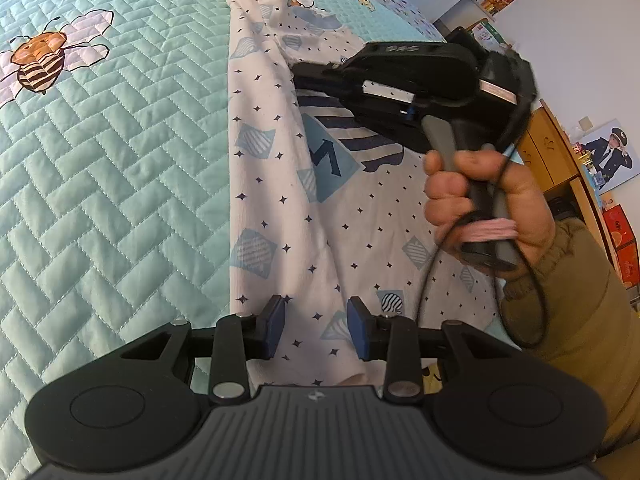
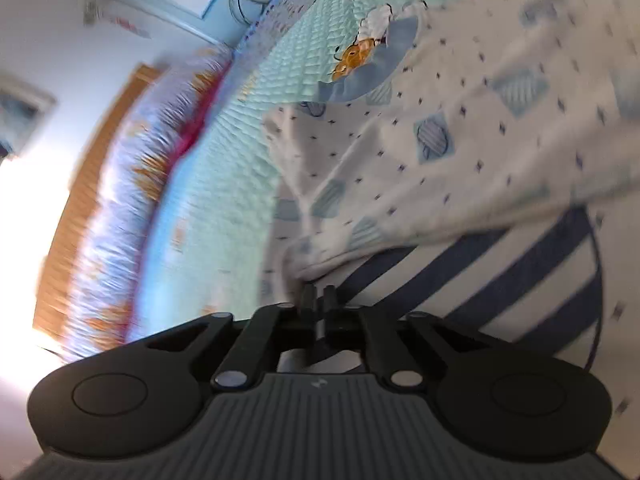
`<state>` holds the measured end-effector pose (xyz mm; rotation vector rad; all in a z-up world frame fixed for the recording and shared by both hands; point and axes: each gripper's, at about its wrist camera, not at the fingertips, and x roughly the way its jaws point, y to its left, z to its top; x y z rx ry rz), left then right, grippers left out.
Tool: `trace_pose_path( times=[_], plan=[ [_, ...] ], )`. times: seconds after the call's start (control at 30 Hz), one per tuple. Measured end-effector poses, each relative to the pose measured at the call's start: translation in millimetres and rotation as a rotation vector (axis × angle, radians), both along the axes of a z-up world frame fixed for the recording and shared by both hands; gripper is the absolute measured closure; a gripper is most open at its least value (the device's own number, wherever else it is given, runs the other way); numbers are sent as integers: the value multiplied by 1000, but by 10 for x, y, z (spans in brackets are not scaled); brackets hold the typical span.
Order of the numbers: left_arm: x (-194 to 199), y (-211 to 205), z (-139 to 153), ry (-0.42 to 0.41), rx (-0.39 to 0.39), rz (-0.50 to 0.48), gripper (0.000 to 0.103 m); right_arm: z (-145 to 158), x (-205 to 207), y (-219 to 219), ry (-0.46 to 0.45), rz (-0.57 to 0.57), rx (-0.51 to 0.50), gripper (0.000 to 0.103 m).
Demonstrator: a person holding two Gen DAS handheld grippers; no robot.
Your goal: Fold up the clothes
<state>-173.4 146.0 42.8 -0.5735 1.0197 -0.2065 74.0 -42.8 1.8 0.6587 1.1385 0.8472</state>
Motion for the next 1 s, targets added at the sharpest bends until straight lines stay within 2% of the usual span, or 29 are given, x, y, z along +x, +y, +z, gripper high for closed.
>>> trace_pose_path(
  times=[0.03,0.07,0.13,0.2,0.23,0.27,0.33,0.4,0.5,0.6,0.67,0.73,0.83,0.93,1.0],
  plan=[
    [0,1,-3,0,-2,0,66,-15,-14,-1,15,7,21,92],
    [-1,3,-7,0,-6,1,65,-30,-27,-1,31,14,42,78],
    [1,1,-8,0,-8,1,64,-33,-54,35,37,23,42,71],
    [3,-5,-5,2,-8,0,63,-56,-45,80,47,35,54,71],
    [2,-7,0,2,-5,-2,63,-53,-48,104,46,42,55,75],
    [2,-11,4,3,-2,-3,63,-36,-56,132,28,47,33,87],
    [0,-19,8,4,2,-5,63,-1,-71,175,-1,66,0,102],
    [-5,-30,8,3,6,-6,63,57,-84,214,-36,86,-14,102],
    [-3,-48,10,3,12,-6,63,268,-163,188,-170,76,-102,102],
    [4,-65,11,5,19,-8,63,334,-177,261,-251,90,-197,102],
    [3,-70,11,8,23,-9,63,210,-172,344,-238,120,-222,102],
    [2,-78,26,14,30,-11,63,57,-122,305,-178,117,-170,101],
    [-7,-95,51,23,42,-13,62,-14,-51,150,-118,64,-99,100],
    [-29,-111,69,27,46,-12,58,149,-134,39,-175,30,-139,96],
    [-38,-130,88,28,54,-10,57,326,-252,-30,-223,28,-132,96]
  ],
)
